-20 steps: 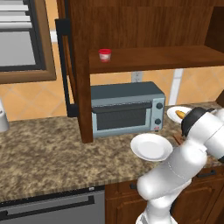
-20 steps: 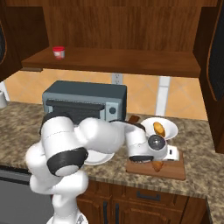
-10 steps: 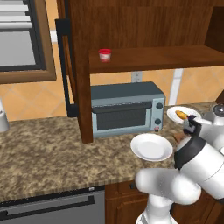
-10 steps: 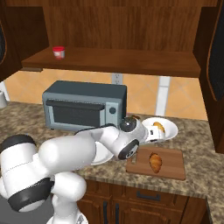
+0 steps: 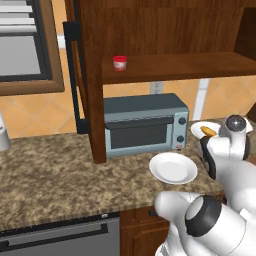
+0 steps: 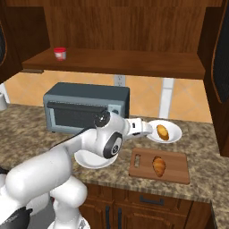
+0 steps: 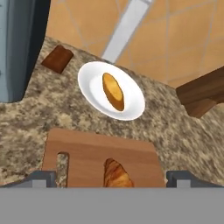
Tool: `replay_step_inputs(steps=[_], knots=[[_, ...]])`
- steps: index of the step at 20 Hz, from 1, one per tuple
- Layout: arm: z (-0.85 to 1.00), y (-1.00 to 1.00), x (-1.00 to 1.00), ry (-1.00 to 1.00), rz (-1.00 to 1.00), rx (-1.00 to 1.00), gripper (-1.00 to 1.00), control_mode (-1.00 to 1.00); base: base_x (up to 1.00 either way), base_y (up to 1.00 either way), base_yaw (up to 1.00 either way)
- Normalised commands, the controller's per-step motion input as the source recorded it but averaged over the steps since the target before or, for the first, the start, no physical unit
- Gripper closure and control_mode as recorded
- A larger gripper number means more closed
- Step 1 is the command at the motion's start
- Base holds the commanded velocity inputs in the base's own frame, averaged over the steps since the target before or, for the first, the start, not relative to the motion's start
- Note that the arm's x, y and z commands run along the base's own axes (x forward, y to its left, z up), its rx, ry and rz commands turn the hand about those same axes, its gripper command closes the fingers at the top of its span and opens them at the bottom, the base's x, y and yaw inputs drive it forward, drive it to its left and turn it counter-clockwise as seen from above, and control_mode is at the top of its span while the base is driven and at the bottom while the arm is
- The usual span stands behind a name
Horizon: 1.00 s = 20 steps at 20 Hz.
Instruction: From the different types of pastries on the counter, select a croissant and place it on the cutting board. Then retrieve a jar of jam from the cabinet and place it alongside the croissant on the cutting board.
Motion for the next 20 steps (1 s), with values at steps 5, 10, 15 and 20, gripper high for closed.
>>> replay_step_inputs(steps=[5, 10, 15, 20], knots=[[1.0, 0.0, -0.09, 0.0, 0.0, 0.24, -1.0, -1.0, 0.0, 0.0, 0.0], [1.0, 0.01, -0.2, -0.02, 0.01, 0.19, -1.0, -1.0, 0.0, 0.0, 0.0], [0.84, 0.01, -0.3, -0.12, 0.06, 0.09, -1.0, -1.0, 0.0, 0.0, 0.0], [0.55, 0.0, -0.48, -0.34, 0.12, 0.02, -1.0, -1.0, 0.0, 0.0, 0.0]])
